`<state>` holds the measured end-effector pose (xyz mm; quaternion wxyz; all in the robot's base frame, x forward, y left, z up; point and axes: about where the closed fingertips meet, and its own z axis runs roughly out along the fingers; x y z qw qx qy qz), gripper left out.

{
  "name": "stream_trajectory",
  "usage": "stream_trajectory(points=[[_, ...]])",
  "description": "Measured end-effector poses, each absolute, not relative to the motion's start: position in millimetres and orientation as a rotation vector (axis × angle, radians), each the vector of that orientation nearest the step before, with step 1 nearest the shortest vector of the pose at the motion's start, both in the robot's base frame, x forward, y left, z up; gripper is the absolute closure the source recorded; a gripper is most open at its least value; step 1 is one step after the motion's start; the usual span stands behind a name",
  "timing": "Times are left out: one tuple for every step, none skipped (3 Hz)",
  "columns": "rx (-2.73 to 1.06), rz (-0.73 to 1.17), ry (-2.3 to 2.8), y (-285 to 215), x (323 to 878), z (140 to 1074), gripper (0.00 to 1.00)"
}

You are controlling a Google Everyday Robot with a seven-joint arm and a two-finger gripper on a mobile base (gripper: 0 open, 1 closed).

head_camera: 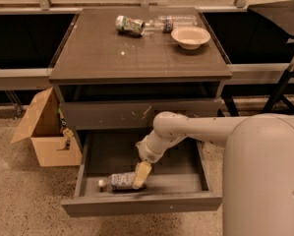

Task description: Pick blue plastic bottle from middle drawer and place on counter

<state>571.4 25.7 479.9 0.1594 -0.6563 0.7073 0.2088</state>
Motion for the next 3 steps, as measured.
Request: stream_trajectory(points=[[-1.882, 0.575, 1.961, 40.8, 595.6, 461.9, 0.0], [-1.885, 0.563, 1.923, 51.7, 611.0, 453.1, 0.0], [-1.872, 0.531, 1.941, 62.6, 623.3, 433.0, 0.0]])
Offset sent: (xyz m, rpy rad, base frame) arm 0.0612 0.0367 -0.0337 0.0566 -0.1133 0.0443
